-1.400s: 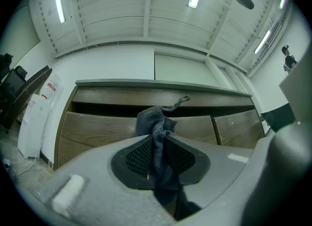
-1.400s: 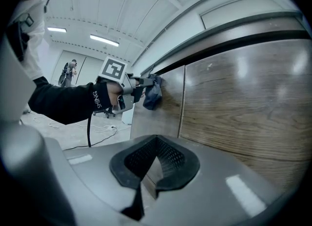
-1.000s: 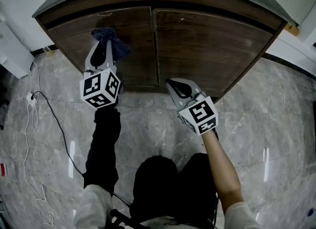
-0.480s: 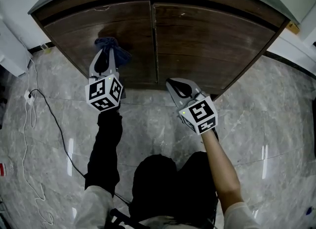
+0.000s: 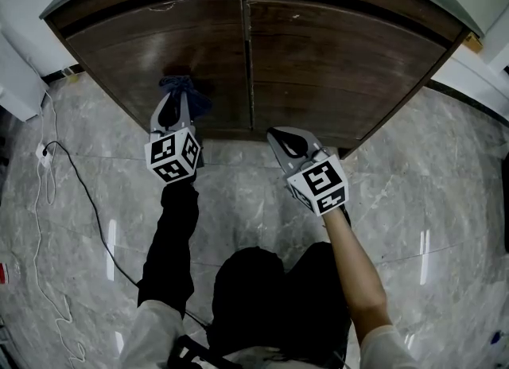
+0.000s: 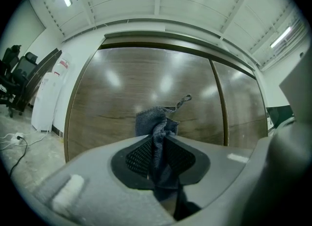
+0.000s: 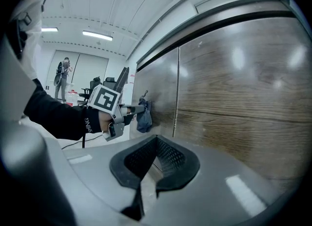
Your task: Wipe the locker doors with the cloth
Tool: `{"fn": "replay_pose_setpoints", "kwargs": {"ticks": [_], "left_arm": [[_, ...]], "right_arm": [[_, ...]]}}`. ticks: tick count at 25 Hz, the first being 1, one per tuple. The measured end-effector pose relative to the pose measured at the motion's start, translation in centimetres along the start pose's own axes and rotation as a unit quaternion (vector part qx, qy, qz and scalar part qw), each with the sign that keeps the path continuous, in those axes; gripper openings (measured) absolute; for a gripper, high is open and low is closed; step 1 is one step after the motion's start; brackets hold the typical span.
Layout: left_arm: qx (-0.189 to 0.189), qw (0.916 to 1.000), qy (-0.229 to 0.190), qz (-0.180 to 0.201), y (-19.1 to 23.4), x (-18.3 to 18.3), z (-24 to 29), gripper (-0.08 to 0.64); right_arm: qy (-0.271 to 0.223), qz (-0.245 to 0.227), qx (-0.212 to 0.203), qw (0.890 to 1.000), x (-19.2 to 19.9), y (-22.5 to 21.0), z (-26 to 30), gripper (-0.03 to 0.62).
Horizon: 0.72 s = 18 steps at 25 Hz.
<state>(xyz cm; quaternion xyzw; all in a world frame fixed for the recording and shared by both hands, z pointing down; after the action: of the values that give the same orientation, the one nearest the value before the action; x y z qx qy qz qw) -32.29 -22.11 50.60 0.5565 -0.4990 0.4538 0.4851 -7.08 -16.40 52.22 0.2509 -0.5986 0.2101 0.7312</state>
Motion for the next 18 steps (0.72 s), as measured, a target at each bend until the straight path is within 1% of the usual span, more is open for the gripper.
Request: {"fn": "replay_pose_setpoints", "kwargs": {"ticks": [9,18], "left_arm": [[-0.01,0.9982,0.057,-0.013,0.7,5.2,-0.8,0.069],[-0.02,0.9949,0.095,-0.026,1.5,9.1,-1.4,0.069]], "right_arm": [[0.02,0.016,-0.004,1.0,2.1,0.6,0.3,0.006],[0.028,0.021,-0.008,0.999,3.1,0.7,0.8,0.005]]}}
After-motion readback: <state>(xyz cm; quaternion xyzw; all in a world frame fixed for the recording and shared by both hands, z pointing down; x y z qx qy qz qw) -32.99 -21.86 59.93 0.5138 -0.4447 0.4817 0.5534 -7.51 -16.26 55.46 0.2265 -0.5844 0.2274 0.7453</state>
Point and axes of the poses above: the fingertips, and each gripper's own axes: z forward along the fingers, y to its left, x out of its underside, the point moved 5 cm from there along -z, backward along the fingers, and after that the axes turned 5 degrees about -y, right-handed, at the moved point
